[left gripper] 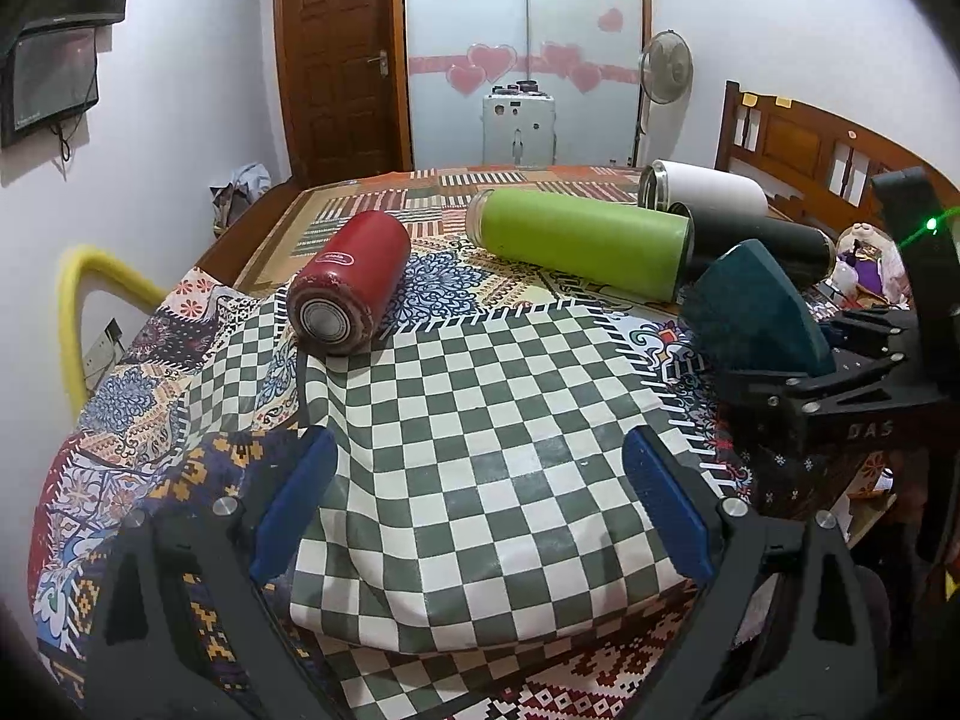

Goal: Flip cup upright
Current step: 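Pass the green mug from the left gripper into the right gripper, then rotate the green mug upright in the right gripper, opening upward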

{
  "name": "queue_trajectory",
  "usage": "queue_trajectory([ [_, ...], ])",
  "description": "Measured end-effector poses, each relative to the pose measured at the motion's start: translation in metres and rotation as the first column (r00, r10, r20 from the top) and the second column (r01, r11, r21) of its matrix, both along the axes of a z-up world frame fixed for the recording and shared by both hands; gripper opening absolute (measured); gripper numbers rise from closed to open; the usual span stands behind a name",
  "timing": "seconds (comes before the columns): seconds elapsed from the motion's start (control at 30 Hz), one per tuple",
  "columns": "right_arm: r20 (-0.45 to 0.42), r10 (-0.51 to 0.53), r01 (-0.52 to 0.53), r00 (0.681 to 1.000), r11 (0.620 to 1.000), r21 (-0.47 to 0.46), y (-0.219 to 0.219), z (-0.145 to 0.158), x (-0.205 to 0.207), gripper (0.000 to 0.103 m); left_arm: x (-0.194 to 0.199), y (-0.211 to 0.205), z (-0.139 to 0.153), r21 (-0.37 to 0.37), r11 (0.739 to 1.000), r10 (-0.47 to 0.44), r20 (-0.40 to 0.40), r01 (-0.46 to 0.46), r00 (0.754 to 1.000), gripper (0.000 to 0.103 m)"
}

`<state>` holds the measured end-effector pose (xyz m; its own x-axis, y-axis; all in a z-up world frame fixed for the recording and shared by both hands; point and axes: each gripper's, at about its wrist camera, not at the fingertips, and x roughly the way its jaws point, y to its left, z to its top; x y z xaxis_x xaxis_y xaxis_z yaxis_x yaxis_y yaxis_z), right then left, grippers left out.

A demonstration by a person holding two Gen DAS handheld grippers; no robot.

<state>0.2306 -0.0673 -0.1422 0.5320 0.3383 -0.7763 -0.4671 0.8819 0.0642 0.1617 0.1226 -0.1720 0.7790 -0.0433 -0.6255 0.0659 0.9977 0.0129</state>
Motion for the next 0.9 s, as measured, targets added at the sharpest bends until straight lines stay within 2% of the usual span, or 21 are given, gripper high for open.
queue_trajectory([
  [0.1,-0.041,0.019,-0.018,0.999,0.999,0.029,-0.005,0.005,0.005,0.078,0.002,-0.001,-0.002,-0.008,1.000,0.001,-0.007,-0.001,1.000,0.097],
  [0.17,-0.037,0.027,-0.025,0.999,0.999,0.037,-0.004,0.009,0.009,0.080,0.003,-0.003,-0.002,-0.006,1.000,-0.001,-0.011,0.001,1.000,0.097],
  [0.4,-0.061,0.104,-0.106,0.993,0.993,-0.042,0.020,0.011,0.029,0.080,0.002,-0.006,-0.001,0.004,1.000,-0.005,-0.003,0.005,1.000,0.097],
  [0.47,-0.074,0.119,-0.124,0.990,0.990,-0.064,0.023,0.008,0.033,0.079,0.002,-0.006,0.000,0.006,1.000,0.000,0.001,0.000,1.000,0.097],
  [0.53,-0.088,0.132,-0.138,0.987,0.988,-0.064,0.024,0.007,0.036,0.070,0.001,-0.006,0.001,0.009,1.000,0.005,0.008,-0.005,1.000,0.097],
  [0.57,-0.093,0.131,-0.137,0.987,0.989,-0.060,0.022,0.008,0.036,0.070,0.001,-0.007,0.003,0.011,1.000,0.008,0.012,-0.008,1.000,0.097],
  [0.9,0.011,0.115,-0.116,0.993,0.993,0.023,-0.002,0.041,0.015,0.069,-0.005,-0.021,0.033,0.002,1.000,0.011,0.092,-0.011,0.996,0.097],
])
